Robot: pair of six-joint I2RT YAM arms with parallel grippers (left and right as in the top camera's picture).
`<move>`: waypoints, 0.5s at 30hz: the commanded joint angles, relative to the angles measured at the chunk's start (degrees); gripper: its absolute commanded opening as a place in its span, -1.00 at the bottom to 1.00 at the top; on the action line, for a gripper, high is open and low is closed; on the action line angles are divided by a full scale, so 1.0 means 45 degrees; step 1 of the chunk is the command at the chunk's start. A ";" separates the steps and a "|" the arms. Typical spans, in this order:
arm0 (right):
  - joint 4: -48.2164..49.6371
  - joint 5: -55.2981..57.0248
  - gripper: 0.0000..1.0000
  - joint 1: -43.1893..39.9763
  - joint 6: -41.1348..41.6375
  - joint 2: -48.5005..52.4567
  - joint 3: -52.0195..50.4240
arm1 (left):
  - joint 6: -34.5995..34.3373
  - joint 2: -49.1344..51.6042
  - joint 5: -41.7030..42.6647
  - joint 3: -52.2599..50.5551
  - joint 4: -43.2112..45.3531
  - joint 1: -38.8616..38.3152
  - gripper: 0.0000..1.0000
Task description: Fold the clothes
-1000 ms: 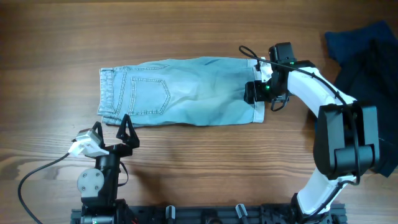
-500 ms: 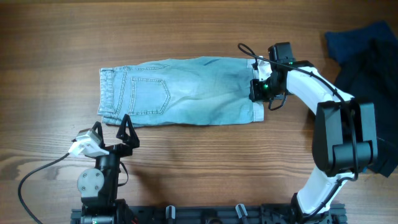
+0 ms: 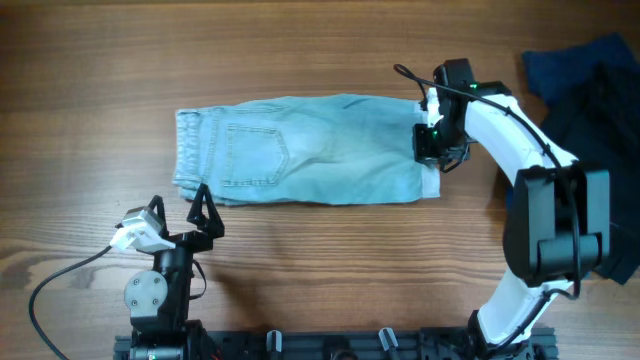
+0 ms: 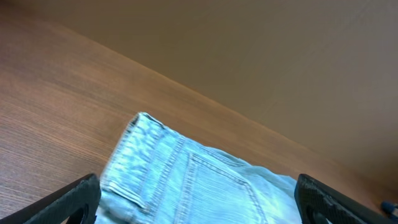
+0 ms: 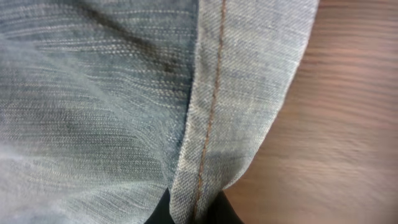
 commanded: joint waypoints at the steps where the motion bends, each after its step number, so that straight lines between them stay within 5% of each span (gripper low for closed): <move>1: -0.0228 0.2127 -0.92 -0.0160 0.0714 -0.0393 0.0287 | 0.0291 0.0005 0.0063 -0.0073 -0.0019 -0.0073 0.99; 10: -0.0418 0.3405 -0.88 -0.0160 0.1384 -0.0393 0.0287 | 0.0291 0.0005 0.0068 -0.0073 -0.0019 -0.0073 1.00; 12: -0.0457 0.3415 -0.44 -0.0160 0.1219 -0.0398 0.0291 | 0.0291 0.0005 0.0063 -0.0073 -0.0019 -0.0073 1.00; 14: -0.0505 0.3410 0.40 -0.0160 0.1234 -0.0398 0.0291 | 0.0291 0.0005 0.0063 -0.0073 -0.0019 -0.0073 0.99; 15: -0.0544 0.3410 0.65 -0.0160 0.1239 -0.0398 0.0296 | 0.0291 0.0005 0.0063 -0.0073 -0.0019 -0.0073 1.00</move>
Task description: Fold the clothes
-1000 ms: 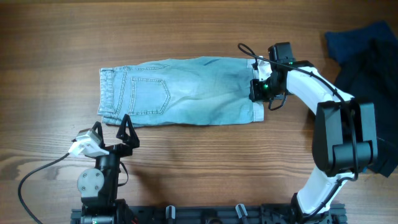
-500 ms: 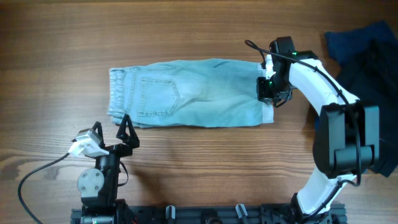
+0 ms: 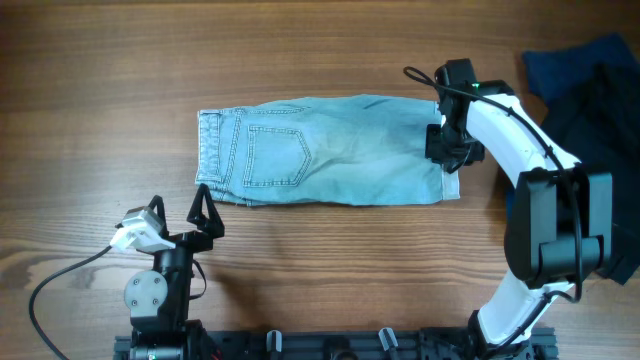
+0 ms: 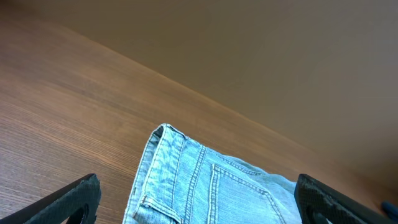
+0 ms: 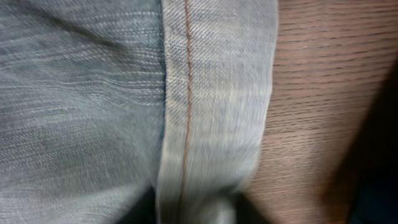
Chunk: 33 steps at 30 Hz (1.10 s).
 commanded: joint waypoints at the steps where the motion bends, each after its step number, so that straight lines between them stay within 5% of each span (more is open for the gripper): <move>1: -0.0194 0.0578 0.80 -0.0117 0.0078 -0.0350 0.0277 | 0.0296 0.0005 0.0063 -0.0073 -0.0015 -0.0073 0.99; 8: -0.0491 0.0136 0.85 -0.0117 0.0437 -0.1394 0.0277 | 0.0296 0.0005 0.0063 -0.0073 -0.0015 -0.0073 1.00; 20: -0.0714 -0.8223 0.81 -0.0112 -0.0627 -0.4129 0.0277 | 0.0296 0.0005 0.0063 -0.0073 -0.0010 -0.0073 0.99; 28: -0.1583 -0.8446 0.82 0.0413 -0.0937 -0.5712 0.0272 | -0.0272 0.0005 0.0219 -0.0073 0.0044 -0.0073 1.00; 30: -0.1671 -0.8442 0.89 0.0578 -0.0933 -0.6183 0.0272 | -0.0923 0.0005 0.1355 -0.0044 0.0913 -0.0073 0.99; 33: -0.1865 -0.8442 0.92 0.0695 -0.0913 -0.6635 0.0272 | -0.0903 0.0005 0.5425 0.0257 0.2545 -0.0073 1.00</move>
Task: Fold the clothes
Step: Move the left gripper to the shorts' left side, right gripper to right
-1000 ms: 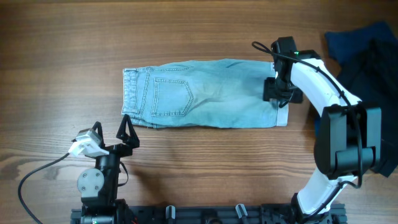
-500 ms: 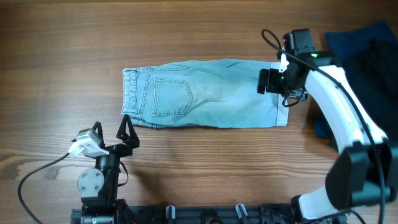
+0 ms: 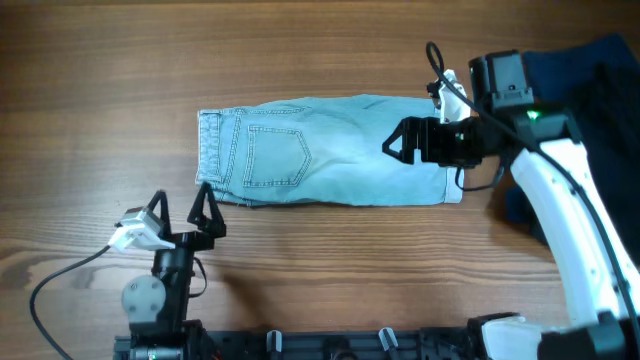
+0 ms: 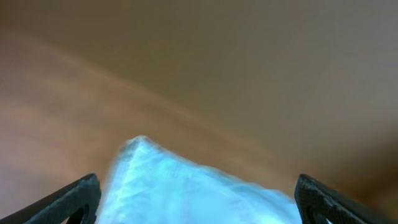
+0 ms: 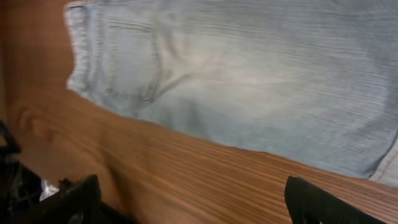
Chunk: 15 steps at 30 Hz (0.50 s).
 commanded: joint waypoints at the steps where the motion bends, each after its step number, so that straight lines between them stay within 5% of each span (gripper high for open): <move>1: -0.0253 -0.0418 0.91 0.0126 -0.0204 -0.0636 0.0238 | -0.0369 -0.0024 0.4896 0.0471 0.1389 -0.0073 0.99; 7: -0.0568 -0.0126 0.88 0.0131 0.0214 -0.0670 0.0238 | 0.0296 0.0121 0.5974 0.3929 -0.0733 -0.0073 0.99; 15: 0.0253 -0.0656 0.89 0.0131 0.1098 -0.0675 0.0238 | 0.3691 0.4027 0.4163 1.0331 -0.7864 -0.0073 0.99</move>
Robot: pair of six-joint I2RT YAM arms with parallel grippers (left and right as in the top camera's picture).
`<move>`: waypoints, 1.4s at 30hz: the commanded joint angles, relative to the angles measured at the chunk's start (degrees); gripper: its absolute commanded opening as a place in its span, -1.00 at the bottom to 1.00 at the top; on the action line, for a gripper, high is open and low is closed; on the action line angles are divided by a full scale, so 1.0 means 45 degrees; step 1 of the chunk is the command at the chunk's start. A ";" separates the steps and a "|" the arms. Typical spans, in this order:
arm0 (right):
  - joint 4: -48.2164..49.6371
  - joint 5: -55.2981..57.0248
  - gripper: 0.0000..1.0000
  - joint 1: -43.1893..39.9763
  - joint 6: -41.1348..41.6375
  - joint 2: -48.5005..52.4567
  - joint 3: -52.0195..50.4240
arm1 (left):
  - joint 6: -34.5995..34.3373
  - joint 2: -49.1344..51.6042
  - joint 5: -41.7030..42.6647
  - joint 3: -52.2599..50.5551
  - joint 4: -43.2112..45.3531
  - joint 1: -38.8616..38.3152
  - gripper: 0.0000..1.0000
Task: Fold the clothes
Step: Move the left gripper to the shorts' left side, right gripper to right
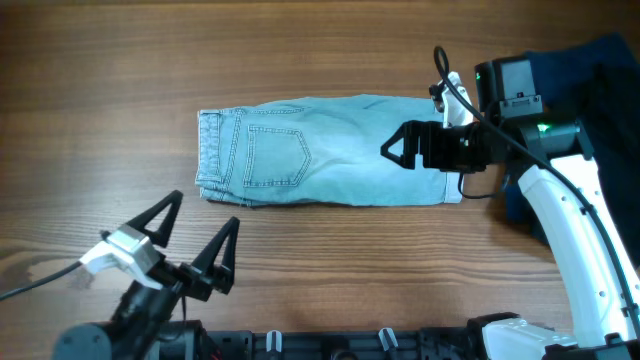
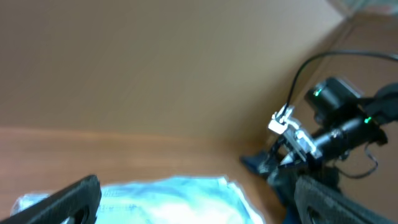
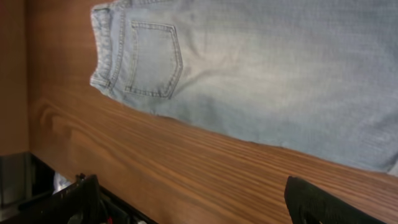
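Light blue jeans (image 1: 330, 150) lie flat across the middle of the table, folded lengthwise, waistband to the left and hem to the right. My right gripper (image 1: 393, 147) hovers open above their right half, holding nothing; its wrist view looks down on the jeans (image 3: 249, 68) and their back pocket. My left gripper (image 1: 205, 212) is open and raised near the front left of the table, short of the jeans. The left wrist view is blurred and shows the jeans (image 2: 155, 199) low in the frame, with the right arm (image 2: 329, 124) beyond them.
A pile of dark blue clothes (image 1: 590, 70) lies at the far right edge, behind the right arm. Bare wooden table (image 1: 330, 260) runs between the jeans and the front edge. The arm bases stand along the front edge.
My left arm has lifted from its low pose near the front edge and now points across the table toward the right arm. The right gripper and the jeans have hardly moved.
My right gripper was shut on the hem at the jeans' right end. Half a second later the jeans lay further right and flatter, still held. Then the right gripper was open and raised above them. Now the left arm has risen too.
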 commanded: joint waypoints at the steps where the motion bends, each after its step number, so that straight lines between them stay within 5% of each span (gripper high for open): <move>1: 0.0466 0.0151 0.85 0.0053 0.0709 -0.0073 0.0238 | 0.1904 0.3143 -0.0889 0.2856 -0.2560 -0.0068 0.99; 6: 0.1083 0.0593 0.56 0.0053 0.0092 -0.0068 0.0204 | 0.1894 0.6358 -0.0758 0.4843 -0.4124 -0.0068 1.00; 9: 0.1501 0.0588 -0.09 0.0053 0.0374 -0.0010 0.0185 | 0.1506 0.7582 0.0165 0.4847 -0.3832 -0.0073 0.99; 11: 0.1744 0.0593 -0.32 0.0053 0.0554 0.0117 0.0185 | 0.1506 0.8495 0.1661 0.4847 -0.3347 -0.0194 0.99; 16: 0.2487 0.0583 -0.35 0.0053 0.0583 0.0981 0.0102 | 0.1214 1.2439 0.1807 0.4847 -0.3060 -0.1705 1.00; 19: 0.2676 0.0612 -0.88 0.0053 0.0427 0.1933 0.0107 | 0.1214 1.4489 0.1384 0.4847 -0.2424 -0.2239 1.00; 29: 0.3623 0.1914 -0.91 0.0053 0.0675 0.4988 0.0107 | -0.1127 1.6912 -0.3628 0.4847 -0.2006 -0.2676 0.99; 37: 0.3623 0.1928 -0.91 0.0053 0.0680 0.5294 0.0107 | -0.1175 1.6912 -0.2642 0.4847 -0.1409 -0.2778 0.98; 38: 0.3623 0.1938 -0.91 0.0053 0.0665 0.5309 0.0107 | -0.1171 1.6912 -0.2647 0.4847 -0.1409 -0.2778 0.67; 40: 0.3633 0.1928 -0.91 0.0053 0.0680 0.5314 0.0102 | -0.1180 1.6912 -0.2647 0.4847 -0.1423 -0.2778 -0.88; 42: 0.3633 0.1928 -0.91 0.0058 0.0787 0.5314 0.0107 | -0.1214 1.6917 -0.2642 0.4847 -0.1355 -0.2812 -0.92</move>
